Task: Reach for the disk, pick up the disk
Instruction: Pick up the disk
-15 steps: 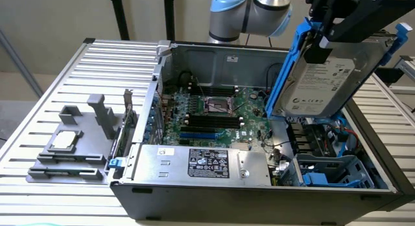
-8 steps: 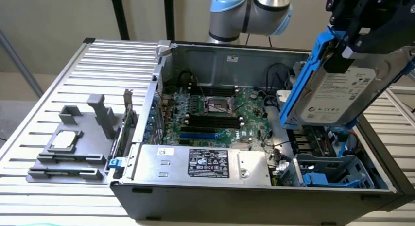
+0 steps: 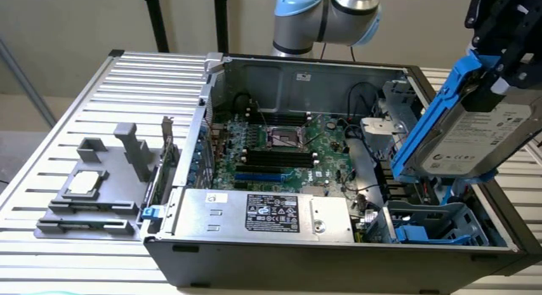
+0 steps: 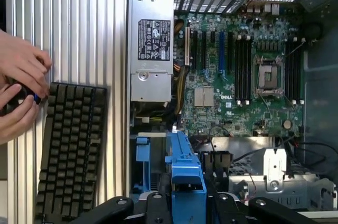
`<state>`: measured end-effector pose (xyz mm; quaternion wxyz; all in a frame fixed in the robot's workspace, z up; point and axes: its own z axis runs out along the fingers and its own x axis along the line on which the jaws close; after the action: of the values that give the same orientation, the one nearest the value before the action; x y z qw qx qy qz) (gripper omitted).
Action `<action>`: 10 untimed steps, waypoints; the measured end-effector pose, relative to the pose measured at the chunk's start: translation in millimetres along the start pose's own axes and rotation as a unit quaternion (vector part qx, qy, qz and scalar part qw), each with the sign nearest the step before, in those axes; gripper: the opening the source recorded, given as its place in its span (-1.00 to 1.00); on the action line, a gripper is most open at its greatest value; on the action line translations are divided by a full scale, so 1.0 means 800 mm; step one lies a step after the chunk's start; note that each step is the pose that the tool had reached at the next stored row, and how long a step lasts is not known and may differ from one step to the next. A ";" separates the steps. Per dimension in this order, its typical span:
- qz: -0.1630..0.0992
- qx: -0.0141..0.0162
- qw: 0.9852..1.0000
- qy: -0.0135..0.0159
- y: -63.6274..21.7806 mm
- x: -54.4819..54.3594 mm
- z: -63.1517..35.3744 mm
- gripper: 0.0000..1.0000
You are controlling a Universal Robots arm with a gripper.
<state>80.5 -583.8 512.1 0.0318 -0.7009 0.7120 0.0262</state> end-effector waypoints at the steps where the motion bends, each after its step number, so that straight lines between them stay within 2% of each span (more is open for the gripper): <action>1: 0.000 0.000 1.000 0.000 -0.004 0.003 0.001 -0.35; 6: 0.000 0.000 1.000 0.000 -0.021 0.019 0.007 -0.35; 10: 0.000 0.000 1.000 0.000 -0.025 0.032 0.015 -0.35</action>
<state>99.9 -608.7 498.4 0.0321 -0.7010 0.7120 0.0265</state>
